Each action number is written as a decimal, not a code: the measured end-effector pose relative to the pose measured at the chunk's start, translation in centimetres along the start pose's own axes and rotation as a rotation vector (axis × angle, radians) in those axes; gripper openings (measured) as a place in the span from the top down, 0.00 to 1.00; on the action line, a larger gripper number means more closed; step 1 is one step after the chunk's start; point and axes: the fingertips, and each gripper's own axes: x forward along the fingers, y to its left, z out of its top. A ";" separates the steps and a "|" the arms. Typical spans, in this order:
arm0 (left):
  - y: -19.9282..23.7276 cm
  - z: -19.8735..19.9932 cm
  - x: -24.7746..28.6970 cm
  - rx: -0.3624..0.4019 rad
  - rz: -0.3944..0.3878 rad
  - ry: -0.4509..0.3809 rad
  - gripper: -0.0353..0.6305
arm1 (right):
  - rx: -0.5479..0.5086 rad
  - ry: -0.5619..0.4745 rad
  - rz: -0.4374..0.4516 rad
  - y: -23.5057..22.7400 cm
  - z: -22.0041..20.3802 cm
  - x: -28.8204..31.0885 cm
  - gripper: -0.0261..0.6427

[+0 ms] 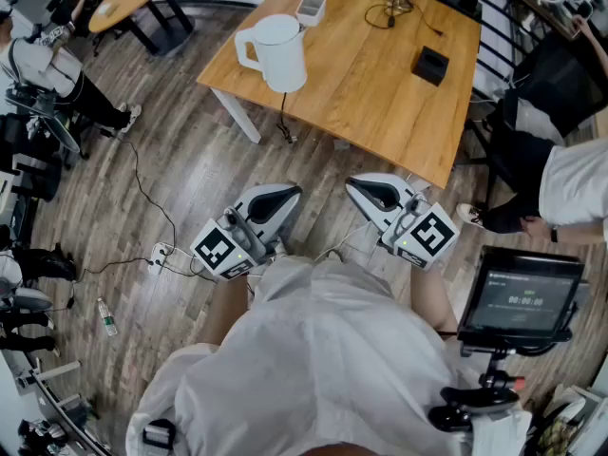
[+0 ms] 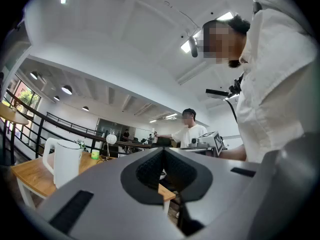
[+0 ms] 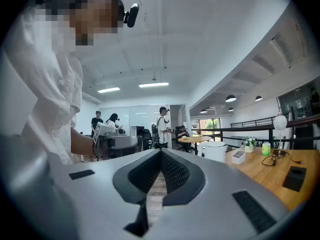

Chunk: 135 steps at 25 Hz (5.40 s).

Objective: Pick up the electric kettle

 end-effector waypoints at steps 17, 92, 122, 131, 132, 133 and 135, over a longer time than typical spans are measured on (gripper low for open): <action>0.4 -0.3 0.3 0.000 -0.002 0.002 0.94 | -0.003 0.005 0.001 -0.5 -0.2 0.2 0.94; 36.5 -13.2 2.3 -0.163 0.028 0.097 0.94 | 0.108 -0.042 -0.028 -27.5 -13.7 25.2 0.37; 39.4 -15.3 3.3 -0.174 0.011 0.128 0.94 | 0.073 -0.074 -0.052 -35.3 -17.4 32.2 0.11; 40.8 -15.3 2.6 -0.153 0.029 0.143 0.94 | 0.071 -0.084 -0.012 -35.1 -17.3 33.0 0.11; 40.8 -15.4 2.6 -0.153 0.029 0.145 0.94 | 0.075 -0.088 -0.010 -35.1 -17.3 33.0 0.11; 40.8 -15.4 2.5 -0.152 0.030 0.146 0.93 | 0.078 -0.090 -0.008 -35.1 -17.3 33.1 0.11; 40.9 -15.5 2.4 -0.151 0.031 0.147 0.93 | 0.076 -0.090 -0.003 -35.1 -17.2 33.0 0.11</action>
